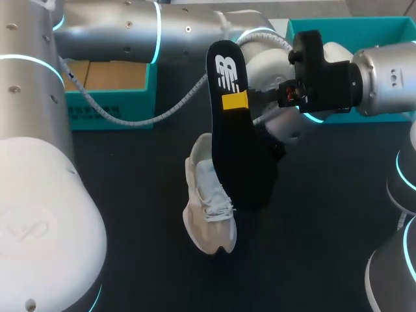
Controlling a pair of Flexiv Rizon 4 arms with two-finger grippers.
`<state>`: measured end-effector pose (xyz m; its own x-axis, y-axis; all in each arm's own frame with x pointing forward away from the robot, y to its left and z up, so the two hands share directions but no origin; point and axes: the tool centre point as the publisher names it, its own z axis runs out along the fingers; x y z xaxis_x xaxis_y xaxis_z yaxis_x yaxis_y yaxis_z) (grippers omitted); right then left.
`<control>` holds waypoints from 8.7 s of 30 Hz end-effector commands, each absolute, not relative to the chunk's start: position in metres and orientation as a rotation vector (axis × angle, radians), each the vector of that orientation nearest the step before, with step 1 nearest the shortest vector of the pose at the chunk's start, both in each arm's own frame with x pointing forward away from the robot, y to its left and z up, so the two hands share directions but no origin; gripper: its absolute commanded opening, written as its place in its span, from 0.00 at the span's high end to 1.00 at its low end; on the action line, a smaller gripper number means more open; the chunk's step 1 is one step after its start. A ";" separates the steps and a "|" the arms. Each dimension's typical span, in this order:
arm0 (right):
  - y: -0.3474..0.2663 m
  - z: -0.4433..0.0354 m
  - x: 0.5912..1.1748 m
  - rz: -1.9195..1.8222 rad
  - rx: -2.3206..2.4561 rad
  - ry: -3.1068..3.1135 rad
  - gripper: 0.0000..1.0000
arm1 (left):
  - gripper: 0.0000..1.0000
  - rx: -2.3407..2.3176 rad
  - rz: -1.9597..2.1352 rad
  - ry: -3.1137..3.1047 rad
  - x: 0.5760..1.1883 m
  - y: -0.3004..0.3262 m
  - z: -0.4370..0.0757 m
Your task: Take the shoe out of the shoebox, open the shoe tongue, remove and reinsert the insole, then place the shoe into the shoebox
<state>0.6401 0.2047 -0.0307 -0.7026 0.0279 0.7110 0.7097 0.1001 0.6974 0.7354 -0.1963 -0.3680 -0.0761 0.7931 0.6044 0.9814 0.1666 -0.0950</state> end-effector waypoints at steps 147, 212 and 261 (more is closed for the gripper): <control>0.153 -0.030 0.759 -1.140 -1.500 -1.414 1.00 | 0.00 -2.459 1.357 -2.556 0.817 -0.171 -0.152; 0.202 -0.096 0.831 -1.139 -1.612 -0.938 1.00 | 0.26 -2.700 2.396 -2.243 0.781 -0.195 -0.098; 0.119 -0.101 0.777 -1.263 -1.274 -1.283 0.00 | 1.00 -2.561 2.404 -2.394 0.781 -0.143 -0.100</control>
